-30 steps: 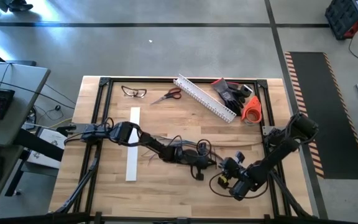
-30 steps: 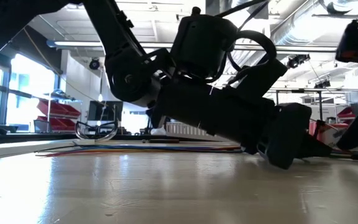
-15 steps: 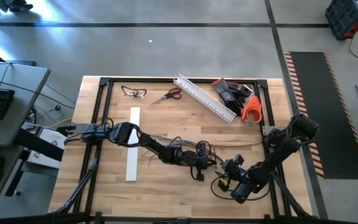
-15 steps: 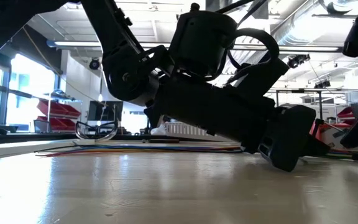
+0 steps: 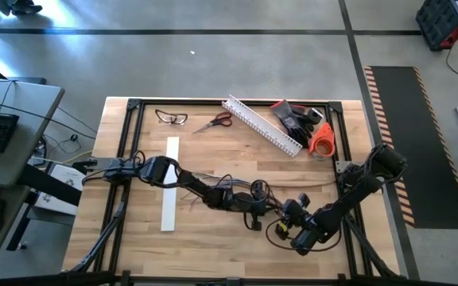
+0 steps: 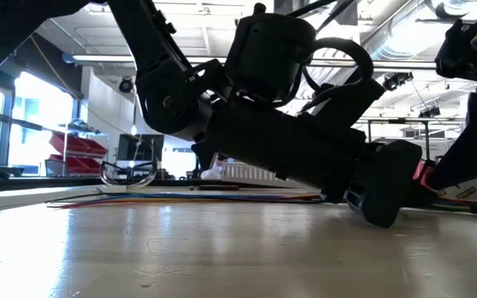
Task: Ziptie cables
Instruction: Wrap the bottom black zip tie on the cable wires
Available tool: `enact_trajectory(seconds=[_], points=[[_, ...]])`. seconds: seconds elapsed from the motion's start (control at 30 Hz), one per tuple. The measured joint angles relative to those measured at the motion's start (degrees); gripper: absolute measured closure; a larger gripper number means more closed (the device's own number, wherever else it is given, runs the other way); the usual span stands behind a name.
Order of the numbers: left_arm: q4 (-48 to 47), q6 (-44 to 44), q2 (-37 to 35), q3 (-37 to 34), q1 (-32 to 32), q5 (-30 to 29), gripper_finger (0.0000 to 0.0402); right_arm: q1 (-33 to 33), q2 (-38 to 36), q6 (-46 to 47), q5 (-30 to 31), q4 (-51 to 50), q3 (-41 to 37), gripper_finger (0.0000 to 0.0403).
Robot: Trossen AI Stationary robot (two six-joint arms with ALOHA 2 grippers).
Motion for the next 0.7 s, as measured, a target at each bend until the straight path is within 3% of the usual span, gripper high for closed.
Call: enact_trajectory(seconds=[0.07, 0.23, 0.47, 0.6, 0.7], points=[[-0.01, 0.04, 0.00, 0.00, -0.11, -0.16, 0.0401, 0.00, 0.00, -0.64, 0.04, 0.02, 0.00, 0.0387], [-0.66, 1.04, -0.34, -0.02, -0.38, -0.04, 0.0373, -0.30, 0.00, -1.22, -0.71, 0.09, 0.00, 0.0400], [-1.27, 1.55, -0.74, -0.04, -0.40, 0.59, 0.0260, -0.31, -0.04, -1.64, -2.44, 0.23, 0.02, 0.0402], [-8.22, 2.07, -3.07, -0.21, -0.80, 4.54, 0.0203, -0.40, -0.04, -1.65, -2.50, 0.07, 0.02, 0.0403], [-15.58, 2.38, -5.29, -0.13, -2.09, 1.66, 0.0183, -0.76, -0.04, -1.66, -2.31, 0.08, 0.02, 0.0403]])
